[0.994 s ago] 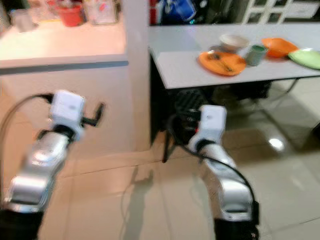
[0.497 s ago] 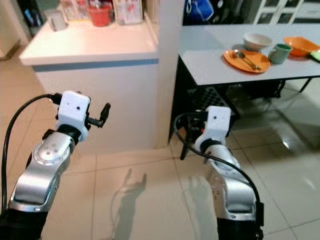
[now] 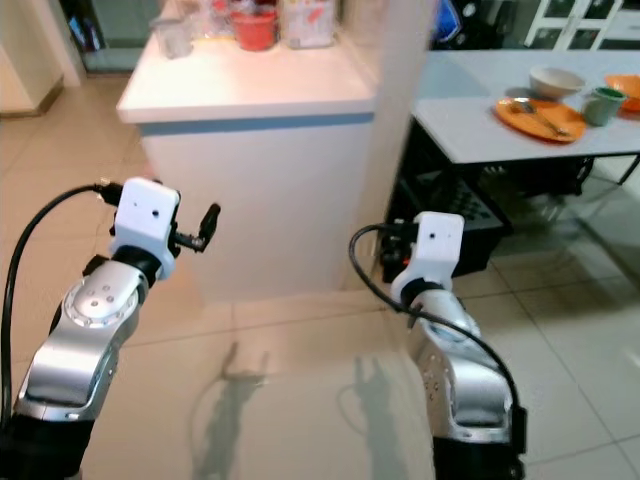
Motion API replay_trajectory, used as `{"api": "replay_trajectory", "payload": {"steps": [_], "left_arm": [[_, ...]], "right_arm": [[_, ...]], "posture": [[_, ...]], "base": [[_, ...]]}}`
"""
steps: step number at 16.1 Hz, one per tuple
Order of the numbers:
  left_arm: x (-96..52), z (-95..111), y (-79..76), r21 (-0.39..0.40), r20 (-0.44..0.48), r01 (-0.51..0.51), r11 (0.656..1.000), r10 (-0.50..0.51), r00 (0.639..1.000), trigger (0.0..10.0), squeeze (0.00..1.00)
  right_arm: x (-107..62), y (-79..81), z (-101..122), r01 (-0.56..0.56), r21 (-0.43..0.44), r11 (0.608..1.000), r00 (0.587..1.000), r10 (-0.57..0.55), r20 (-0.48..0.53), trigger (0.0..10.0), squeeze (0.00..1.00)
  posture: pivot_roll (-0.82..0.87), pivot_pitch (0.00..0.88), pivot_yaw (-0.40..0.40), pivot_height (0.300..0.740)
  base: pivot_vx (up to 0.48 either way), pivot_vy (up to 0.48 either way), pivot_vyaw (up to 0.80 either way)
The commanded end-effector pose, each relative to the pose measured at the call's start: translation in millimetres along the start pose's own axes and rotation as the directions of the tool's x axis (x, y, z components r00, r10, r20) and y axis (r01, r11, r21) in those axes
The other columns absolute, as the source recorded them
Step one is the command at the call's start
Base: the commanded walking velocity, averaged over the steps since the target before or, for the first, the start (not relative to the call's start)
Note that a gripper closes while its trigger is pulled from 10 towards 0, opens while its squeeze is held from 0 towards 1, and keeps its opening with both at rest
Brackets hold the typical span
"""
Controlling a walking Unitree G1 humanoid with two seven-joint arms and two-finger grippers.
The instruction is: Setting the table
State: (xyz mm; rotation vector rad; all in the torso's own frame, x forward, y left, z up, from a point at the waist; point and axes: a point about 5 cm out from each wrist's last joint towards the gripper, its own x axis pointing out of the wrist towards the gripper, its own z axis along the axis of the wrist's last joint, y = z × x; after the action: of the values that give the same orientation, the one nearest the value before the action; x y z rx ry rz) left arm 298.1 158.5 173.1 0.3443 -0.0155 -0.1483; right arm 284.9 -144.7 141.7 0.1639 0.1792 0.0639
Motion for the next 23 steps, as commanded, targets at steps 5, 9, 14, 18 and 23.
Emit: {"api": "replay_trajectory", "payload": {"steps": [5,9,14,18,23], "left_arm": [[1.4,5,0.1,-0.013,0.021,-0.002,1.000,0.002,1.000,10.0,0.00],[3.1,11,-0.5,-0.028,0.046,-0.013,1.000,0.014,0.999,10.0,0.00],[4.2,16,1.4,-0.036,0.070,0.008,0.999,-0.006,0.998,10.0,0.00],[7.2,31,-0.7,-0.062,0.121,0.013,0.998,-0.006,0.993,10.0,0.00],[9.7,27,4.3,-0.117,0.110,-0.046,0.992,0.059,0.992,10.0,0.00]], "right_arm": [[0.3,-1.4,6,0.005,-0.013,1.000,1.000,-0.005,0.020,10.0,0.00],[3.1,0.5,11,-0.002,-0.021,1.000,0.999,0.003,0.036,10.0,0.00],[3.8,15.3,41,-0.046,-0.040,0.998,0.983,0.053,0.176,10.0,0.00],[7.1,11.1,47,-0.014,-0.059,0.998,0.975,0.026,0.223,10.0,0.00],[11.2,14.1,50,-0.023,-0.137,0.990,0.964,0.058,0.261,10.0,0.00]], "posture": [[0.00,0.000,-0.006,0.740],[0.01,0.000,-0.008,0.740],[0.01,0.000,-0.004,0.740],[0.02,0.000,-0.007,0.740],[0.01,0.000,-0.012,0.740]], "base": [[0.000,0.352,0.00],[0.000,0.000,0.00],[0.049,0.000,0.00],[0.336,0.000,0.00],[0.406,0.000,0.00]]}}
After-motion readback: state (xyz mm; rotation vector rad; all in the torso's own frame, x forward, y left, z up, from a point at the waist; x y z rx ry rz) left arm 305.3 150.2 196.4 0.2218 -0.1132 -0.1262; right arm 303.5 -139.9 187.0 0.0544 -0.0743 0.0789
